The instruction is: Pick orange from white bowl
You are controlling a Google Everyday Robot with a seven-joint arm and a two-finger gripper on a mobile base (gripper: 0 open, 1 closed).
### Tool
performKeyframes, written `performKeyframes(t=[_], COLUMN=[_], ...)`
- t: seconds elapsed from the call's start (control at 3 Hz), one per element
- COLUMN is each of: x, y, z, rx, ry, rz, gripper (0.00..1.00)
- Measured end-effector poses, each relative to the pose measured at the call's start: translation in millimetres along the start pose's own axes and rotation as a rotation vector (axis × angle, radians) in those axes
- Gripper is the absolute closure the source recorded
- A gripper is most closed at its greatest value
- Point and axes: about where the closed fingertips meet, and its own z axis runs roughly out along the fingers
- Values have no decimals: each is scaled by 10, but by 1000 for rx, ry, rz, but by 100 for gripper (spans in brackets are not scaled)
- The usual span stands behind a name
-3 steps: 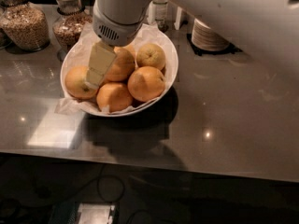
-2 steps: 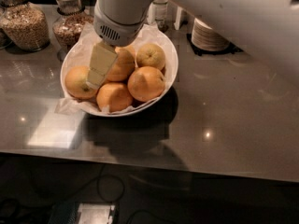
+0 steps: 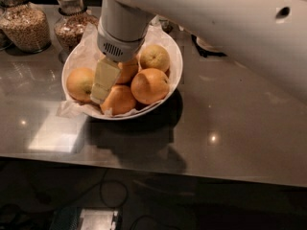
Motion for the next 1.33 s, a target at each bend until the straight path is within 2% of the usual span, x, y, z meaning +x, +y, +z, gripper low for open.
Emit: performKeyframes(t=[0.67,1.0,1.33], x=[-57,-58,-58], y=[-178,-178,-178], z=[327,330,330], rx=[-7,-7,-7], ry=[18,18,18], rz=[-12,-12,-13], gripper=[0,19,42])
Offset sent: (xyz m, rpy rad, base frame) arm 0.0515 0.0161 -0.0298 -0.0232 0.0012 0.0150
